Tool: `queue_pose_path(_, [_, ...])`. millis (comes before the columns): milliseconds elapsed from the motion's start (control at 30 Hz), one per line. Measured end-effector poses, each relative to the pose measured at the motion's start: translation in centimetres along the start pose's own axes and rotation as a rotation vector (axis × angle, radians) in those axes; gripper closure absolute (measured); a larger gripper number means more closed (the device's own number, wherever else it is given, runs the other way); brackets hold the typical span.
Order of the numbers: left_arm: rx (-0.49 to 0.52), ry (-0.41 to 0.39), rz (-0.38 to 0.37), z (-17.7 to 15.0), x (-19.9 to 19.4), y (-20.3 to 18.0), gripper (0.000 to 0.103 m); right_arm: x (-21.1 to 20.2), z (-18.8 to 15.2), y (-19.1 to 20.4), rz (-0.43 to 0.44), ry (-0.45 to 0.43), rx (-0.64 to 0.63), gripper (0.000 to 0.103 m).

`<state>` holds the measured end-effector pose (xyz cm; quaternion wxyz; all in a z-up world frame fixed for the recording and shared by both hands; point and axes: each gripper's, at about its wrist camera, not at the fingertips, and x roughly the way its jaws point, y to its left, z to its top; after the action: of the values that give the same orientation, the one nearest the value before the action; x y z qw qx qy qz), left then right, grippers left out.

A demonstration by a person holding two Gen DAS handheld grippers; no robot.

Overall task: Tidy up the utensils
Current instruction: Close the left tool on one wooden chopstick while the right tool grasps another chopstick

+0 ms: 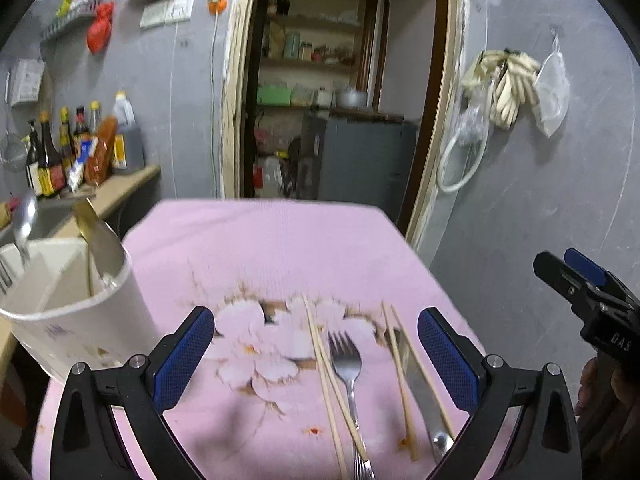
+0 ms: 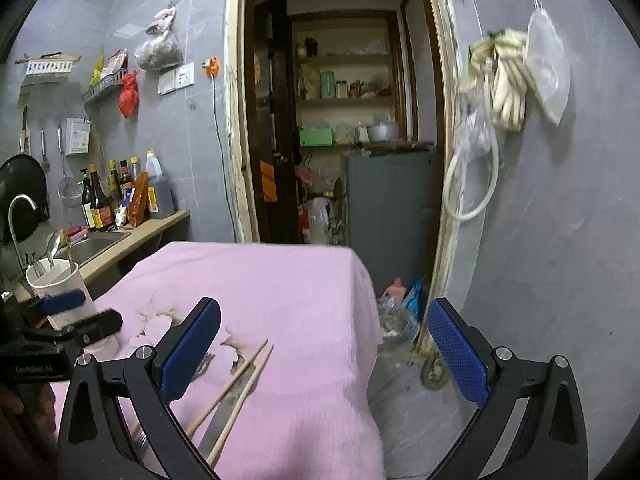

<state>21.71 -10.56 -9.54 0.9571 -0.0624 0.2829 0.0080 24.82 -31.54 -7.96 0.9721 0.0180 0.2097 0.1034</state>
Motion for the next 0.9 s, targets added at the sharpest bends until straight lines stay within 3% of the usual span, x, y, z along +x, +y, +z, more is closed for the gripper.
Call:
queue_pose_path(67, [-0.015, 0.032, -0.010, -0.3, 0.9, 0.3, 0.002, 1.1, -0.5, -0.2, 0.021, 0.022, 0.020, 0.002])
queue_pose_path(167, [-0.038, 0.075, -0.018, -0.6, 2.1, 0.7, 0.014, 3.2, -1.4, -0.6, 0.048, 0.083, 0.038, 0.002])
queue_pose_path(467, [-0.120, 0.225, -0.057, -1.7, 5.9, 1.7, 0.057, 9.0, -4.4, 0.8, 0.125, 0.298, 0.032, 0.039])
queue_pose_path(767, [-0.140, 0.299, -0.052, -2.3, 8.3, 1.8, 0.075, 12.5, -6.3, 3.8, 0.199, 0.417, -0.009, 0.067])
queue_pose_path(900, [-0.154, 0.322, -0.073, -2.2, 9.1, 1.9, 0.078, 14.1, -6.7, 4.5, 0.212, 0.465, -0.015, 0.070])
